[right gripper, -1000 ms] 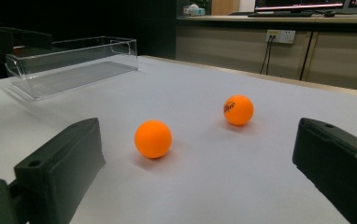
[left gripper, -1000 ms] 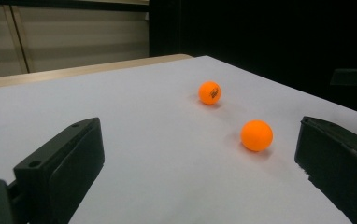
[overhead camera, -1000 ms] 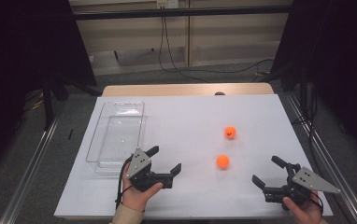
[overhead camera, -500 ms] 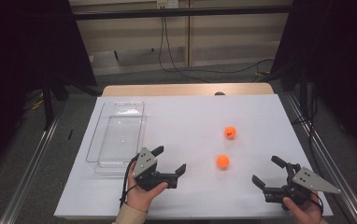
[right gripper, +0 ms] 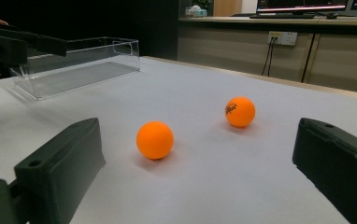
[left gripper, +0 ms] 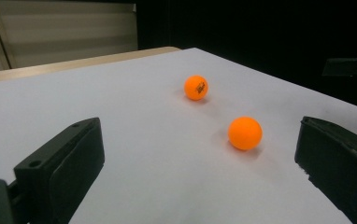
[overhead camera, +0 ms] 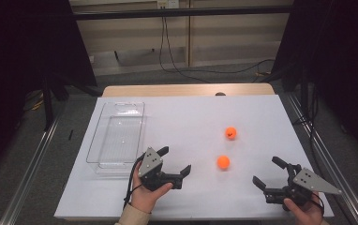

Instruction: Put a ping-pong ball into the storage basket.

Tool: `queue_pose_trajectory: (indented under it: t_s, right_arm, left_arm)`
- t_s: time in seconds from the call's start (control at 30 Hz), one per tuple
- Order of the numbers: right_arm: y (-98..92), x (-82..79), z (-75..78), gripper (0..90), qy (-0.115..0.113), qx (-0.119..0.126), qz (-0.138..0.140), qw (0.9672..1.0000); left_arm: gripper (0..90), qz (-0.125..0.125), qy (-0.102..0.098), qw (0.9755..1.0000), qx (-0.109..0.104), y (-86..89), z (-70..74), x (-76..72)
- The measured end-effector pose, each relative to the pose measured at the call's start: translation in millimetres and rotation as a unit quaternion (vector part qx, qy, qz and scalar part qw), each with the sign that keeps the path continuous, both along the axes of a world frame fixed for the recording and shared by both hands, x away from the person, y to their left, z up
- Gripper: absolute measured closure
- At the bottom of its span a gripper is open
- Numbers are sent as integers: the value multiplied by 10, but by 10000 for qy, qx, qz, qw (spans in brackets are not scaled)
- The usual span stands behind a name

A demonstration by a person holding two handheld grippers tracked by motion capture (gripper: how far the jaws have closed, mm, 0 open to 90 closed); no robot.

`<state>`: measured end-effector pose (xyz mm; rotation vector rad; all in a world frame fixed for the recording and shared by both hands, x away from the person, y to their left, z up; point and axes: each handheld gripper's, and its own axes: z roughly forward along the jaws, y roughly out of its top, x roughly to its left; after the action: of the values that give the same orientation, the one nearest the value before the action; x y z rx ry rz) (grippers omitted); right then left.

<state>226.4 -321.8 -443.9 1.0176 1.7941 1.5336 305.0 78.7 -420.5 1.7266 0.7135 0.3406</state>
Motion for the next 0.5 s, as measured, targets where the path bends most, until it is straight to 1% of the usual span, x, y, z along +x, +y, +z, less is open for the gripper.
queue_pose_trajectory:
  t_s: [0.23, 0.43, 0.5]
  right_arm:
    - [-1, -1, 2, 15, -1, 21, 1, 10000]
    - [-1, 0, 2, 14, -1, 41, -6, 10000]
    - [-4, 0, 2, 14, -10, 21, 4, 10000]
  left_arm:
    - [15, -69, 39, 10000, -27, -72, -4, 12]
    - [14, -175, 87, 9998, 6, -130, -17, 24]
    - [14, -213, 78, 9997, 53, -139, -19, 26]
